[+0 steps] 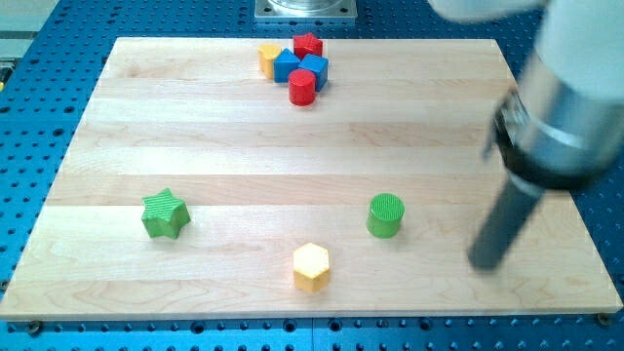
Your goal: Keep green circle at the center
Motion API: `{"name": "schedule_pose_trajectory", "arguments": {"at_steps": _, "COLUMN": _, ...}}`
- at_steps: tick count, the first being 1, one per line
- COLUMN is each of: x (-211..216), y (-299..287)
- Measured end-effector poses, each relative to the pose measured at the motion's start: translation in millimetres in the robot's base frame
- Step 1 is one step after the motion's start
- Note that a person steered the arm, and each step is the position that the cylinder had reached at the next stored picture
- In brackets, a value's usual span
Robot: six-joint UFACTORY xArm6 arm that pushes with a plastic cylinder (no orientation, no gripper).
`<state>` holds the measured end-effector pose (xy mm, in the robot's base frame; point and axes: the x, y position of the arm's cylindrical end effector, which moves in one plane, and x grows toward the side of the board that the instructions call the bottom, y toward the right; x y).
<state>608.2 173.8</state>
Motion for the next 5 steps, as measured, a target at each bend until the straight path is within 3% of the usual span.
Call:
{"name": "schedule_pose_trajectory", "arguments": {"at_steps": 1, "x": -29.8, "y": -56.5}}
{"name": "schedule_pose_trajectory", "arguments": {"at_steps": 2, "x": -118.0, "y": -144.2}}
{"name": "schedule_pose_trajectory", "arguments": {"at_steps": 3, "x": -147.3, "y": -193.0}}
{"name": "schedule_pose_trajectory", "arguments": {"at_steps": 5, "x": -138.6, "y": -193.0}}
